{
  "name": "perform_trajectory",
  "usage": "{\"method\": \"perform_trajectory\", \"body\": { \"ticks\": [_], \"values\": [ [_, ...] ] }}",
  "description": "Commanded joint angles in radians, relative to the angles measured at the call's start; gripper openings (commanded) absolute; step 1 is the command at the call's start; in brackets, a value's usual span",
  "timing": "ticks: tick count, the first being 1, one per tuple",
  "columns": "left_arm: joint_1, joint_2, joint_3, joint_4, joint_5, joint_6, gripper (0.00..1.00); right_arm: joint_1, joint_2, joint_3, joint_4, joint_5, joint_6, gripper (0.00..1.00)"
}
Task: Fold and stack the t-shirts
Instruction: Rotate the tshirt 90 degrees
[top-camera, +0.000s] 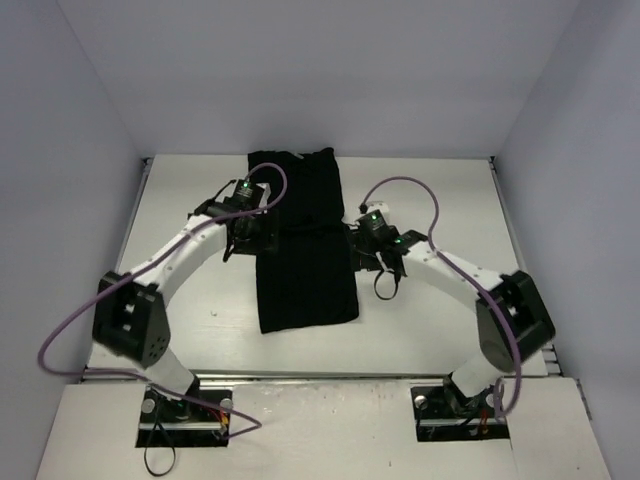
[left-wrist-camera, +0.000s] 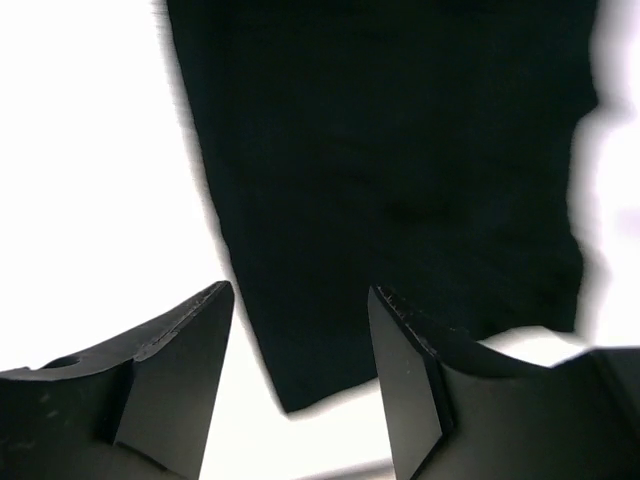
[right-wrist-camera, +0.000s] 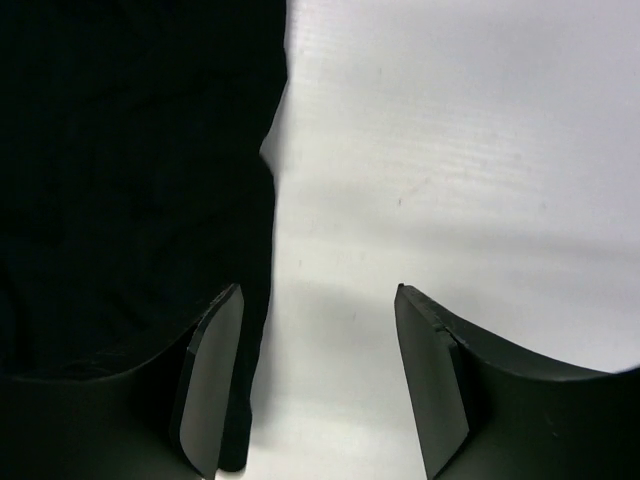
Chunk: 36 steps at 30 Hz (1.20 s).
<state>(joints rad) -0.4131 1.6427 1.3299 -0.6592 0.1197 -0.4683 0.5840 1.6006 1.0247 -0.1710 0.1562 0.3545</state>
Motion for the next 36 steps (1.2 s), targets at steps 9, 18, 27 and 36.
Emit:
{"method": "perform_trajectory", "body": {
  "ticks": [9, 18, 27, 36],
  "values": [
    [-0.38, -0.1, -0.156, 0.25, 0.049, -0.368, 0.49, -0.008, -0.327, -0.245, -0.031, -0.092, 0.178, 0.58],
    [-0.452, 0.042, -0.128, 0.28, 0.043, -0.365, 0.47, -0.049, -0.392, -0.257, -0.036, -0.119, 0.166, 0.6],
    [-0.472, 0.105, -0.123, 0.305, 0.047, -0.38, 0.41, -0.05, -0.401, -0.268, -0.036, -0.14, 0.158, 0.6],
    [-0.472, 0.119, -0.133, 0.297, 0.055, -0.391, 0.16, -0.05, -0.399, -0.267, -0.036, -0.156, 0.149, 0.6]
  ]
}}
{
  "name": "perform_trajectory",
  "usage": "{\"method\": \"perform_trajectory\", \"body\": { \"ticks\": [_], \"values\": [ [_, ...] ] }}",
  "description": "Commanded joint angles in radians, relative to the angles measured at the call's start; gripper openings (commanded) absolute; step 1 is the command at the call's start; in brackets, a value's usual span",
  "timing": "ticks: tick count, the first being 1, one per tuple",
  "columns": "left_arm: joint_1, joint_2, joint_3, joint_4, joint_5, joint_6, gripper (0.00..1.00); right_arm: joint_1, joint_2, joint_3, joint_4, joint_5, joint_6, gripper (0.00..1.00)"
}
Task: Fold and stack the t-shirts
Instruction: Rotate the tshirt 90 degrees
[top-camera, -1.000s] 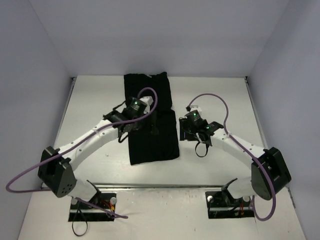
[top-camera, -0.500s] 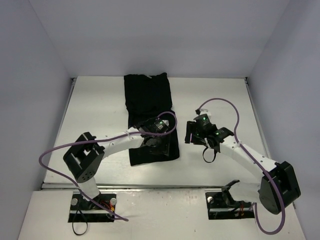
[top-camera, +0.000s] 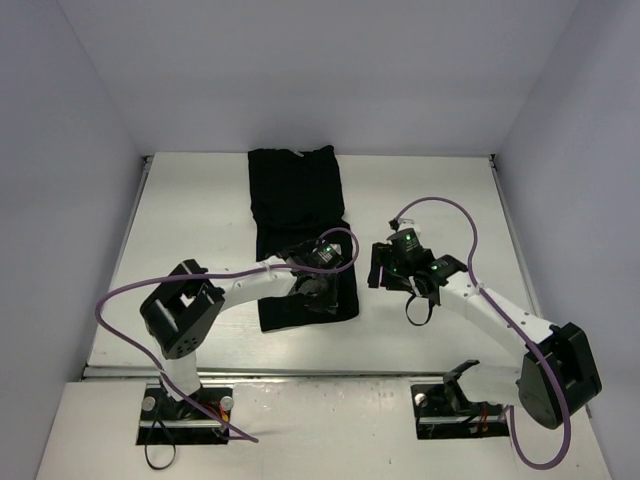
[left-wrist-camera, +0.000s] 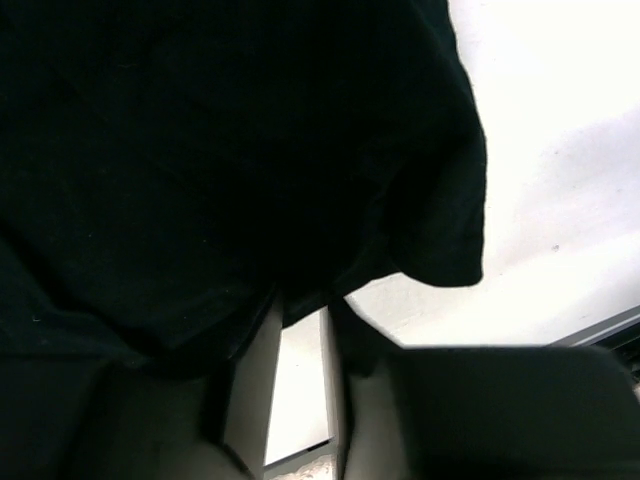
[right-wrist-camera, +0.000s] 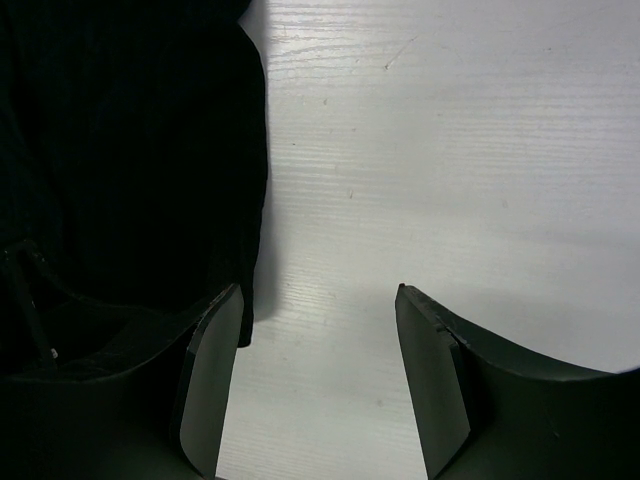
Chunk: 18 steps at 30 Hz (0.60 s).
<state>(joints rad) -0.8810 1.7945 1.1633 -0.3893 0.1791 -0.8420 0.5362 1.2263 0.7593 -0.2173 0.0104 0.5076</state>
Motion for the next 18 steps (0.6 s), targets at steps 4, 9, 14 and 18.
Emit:
{"method": "perform_trajectory", "body": {
  "ticks": [4, 9, 14, 18],
  "values": [
    [-0.001, -0.081, 0.03, -0.021, -0.012, -0.013, 0.03, -0.001, -0.011, 0.006, 0.01, -0.073, -0.011, 0.6],
    [0.016, -0.112, 0.016, -0.093, -0.025, 0.001, 0.02, 0.007, 0.015, -0.005, 0.011, -0.127, -0.004, 0.61],
    [0.034, -0.102, -0.005, -0.094, 0.009, -0.002, 0.03, 0.032, 0.068, -0.01, 0.012, -0.169, -0.01, 0.61],
    [0.035, -0.101, 0.001, -0.094, 0.015, -0.003, 0.03, 0.073, 0.107, -0.01, 0.012, -0.169, -0.007, 0.61]
  ]
}}
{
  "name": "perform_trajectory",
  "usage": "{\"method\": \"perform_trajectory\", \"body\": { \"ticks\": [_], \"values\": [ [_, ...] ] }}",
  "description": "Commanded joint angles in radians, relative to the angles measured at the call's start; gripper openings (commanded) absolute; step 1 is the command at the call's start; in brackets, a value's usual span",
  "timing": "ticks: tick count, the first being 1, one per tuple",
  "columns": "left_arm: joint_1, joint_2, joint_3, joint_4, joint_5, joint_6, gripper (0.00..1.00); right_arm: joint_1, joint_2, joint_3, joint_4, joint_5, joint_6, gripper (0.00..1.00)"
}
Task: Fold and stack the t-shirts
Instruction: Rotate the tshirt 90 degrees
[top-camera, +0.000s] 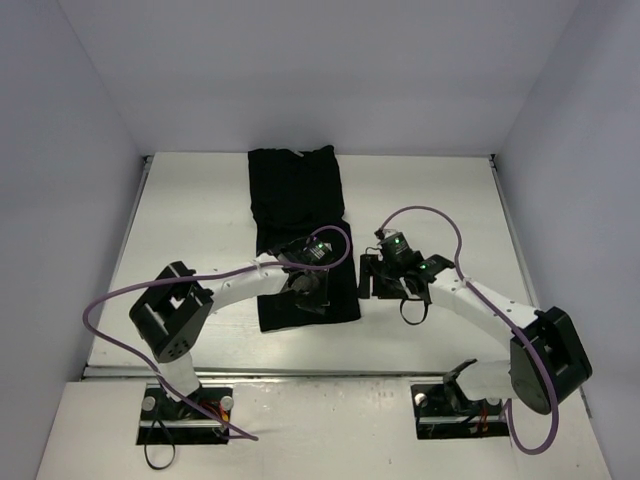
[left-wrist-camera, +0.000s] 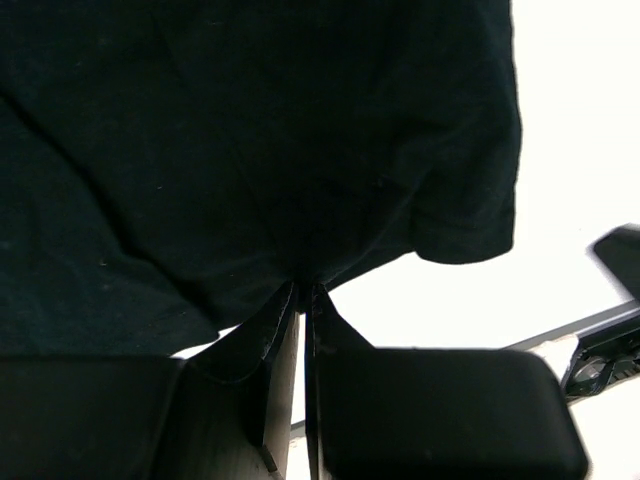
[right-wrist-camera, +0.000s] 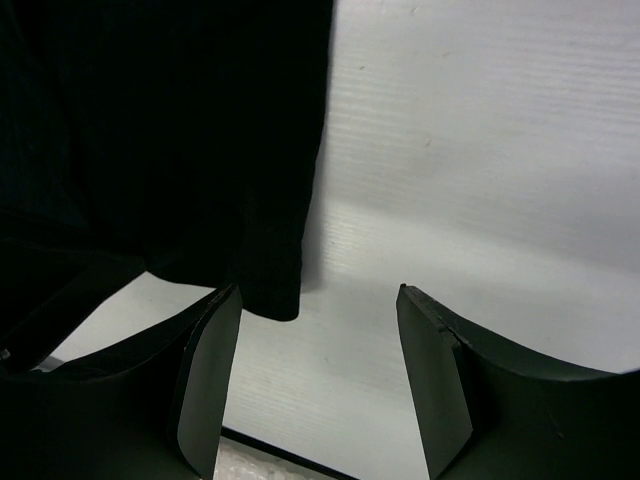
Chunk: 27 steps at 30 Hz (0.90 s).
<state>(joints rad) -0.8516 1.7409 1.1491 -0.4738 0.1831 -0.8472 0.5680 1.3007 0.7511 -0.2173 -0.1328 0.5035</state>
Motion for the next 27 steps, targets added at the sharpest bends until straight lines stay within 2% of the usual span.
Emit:
{"method": "perform_trajectory", "body": {
  "ticks": [1, 10, 19, 21, 27],
  "values": [
    [0.006, -0.047, 0.017, -0.01, 0.012, 0.002, 0.03, 0.047, 0.04, -0.004, 0.012, -0.019, 0.0, 0.61],
    [0.006, -0.048, -0.011, -0.013, 0.056, -0.012, 0.04, 0.064, 0.101, -0.048, 0.013, 0.087, 0.02, 0.61],
    [0.006, -0.111, -0.058, -0.02, 0.119, -0.051, 0.09, 0.064, 0.075, -0.028, 0.01, 0.12, 0.024, 0.61],
    [0.008, -0.123, -0.041, -0.039, 0.113, -0.044, 0.18, 0.064, 0.079, -0.01, 0.01, 0.119, 0.022, 0.61],
    [0.045, -0.149, -0.028, -0.07, 0.103, -0.017, 0.27, 0.089, 0.081, 0.023, 0.009, 0.116, 0.018, 0.61]
  ]
}}
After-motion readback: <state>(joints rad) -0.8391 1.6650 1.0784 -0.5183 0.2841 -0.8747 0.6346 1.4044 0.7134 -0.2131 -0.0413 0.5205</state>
